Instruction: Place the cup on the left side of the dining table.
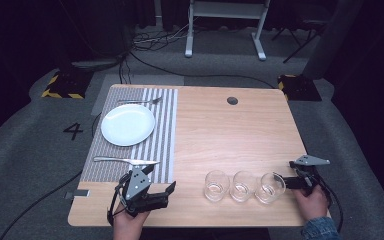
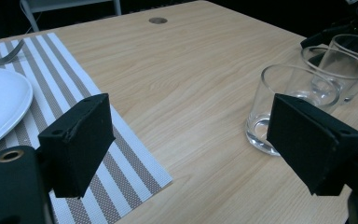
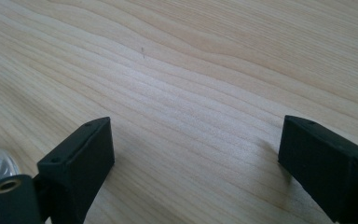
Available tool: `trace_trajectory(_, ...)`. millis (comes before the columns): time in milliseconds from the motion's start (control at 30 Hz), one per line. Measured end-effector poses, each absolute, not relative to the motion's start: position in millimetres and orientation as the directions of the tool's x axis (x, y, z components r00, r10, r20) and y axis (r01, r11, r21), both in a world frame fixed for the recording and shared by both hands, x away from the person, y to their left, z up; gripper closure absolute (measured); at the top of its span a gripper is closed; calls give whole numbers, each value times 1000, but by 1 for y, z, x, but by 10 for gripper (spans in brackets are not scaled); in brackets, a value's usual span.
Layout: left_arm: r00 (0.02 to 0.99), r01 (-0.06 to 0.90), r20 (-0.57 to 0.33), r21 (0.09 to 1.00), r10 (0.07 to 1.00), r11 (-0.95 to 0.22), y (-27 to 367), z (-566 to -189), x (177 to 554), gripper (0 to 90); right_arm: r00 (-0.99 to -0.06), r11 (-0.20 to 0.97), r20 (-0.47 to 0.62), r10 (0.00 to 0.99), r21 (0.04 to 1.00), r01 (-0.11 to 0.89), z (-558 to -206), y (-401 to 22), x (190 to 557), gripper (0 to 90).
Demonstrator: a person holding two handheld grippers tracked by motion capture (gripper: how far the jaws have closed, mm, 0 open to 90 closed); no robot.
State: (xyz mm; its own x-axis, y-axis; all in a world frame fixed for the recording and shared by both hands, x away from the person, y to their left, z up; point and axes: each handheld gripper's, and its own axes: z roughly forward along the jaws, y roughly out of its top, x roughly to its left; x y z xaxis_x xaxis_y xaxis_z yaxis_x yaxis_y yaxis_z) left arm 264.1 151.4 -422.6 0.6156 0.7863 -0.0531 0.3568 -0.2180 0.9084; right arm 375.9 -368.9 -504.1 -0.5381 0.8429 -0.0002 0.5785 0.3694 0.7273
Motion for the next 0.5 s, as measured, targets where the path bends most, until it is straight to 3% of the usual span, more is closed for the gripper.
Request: trace_trajectory(500, 642, 329, -48, 919, 765, -218, 118, -405, 270, 151, -538, 369, 0, 843, 727, 579, -504, -369, 376, 107)
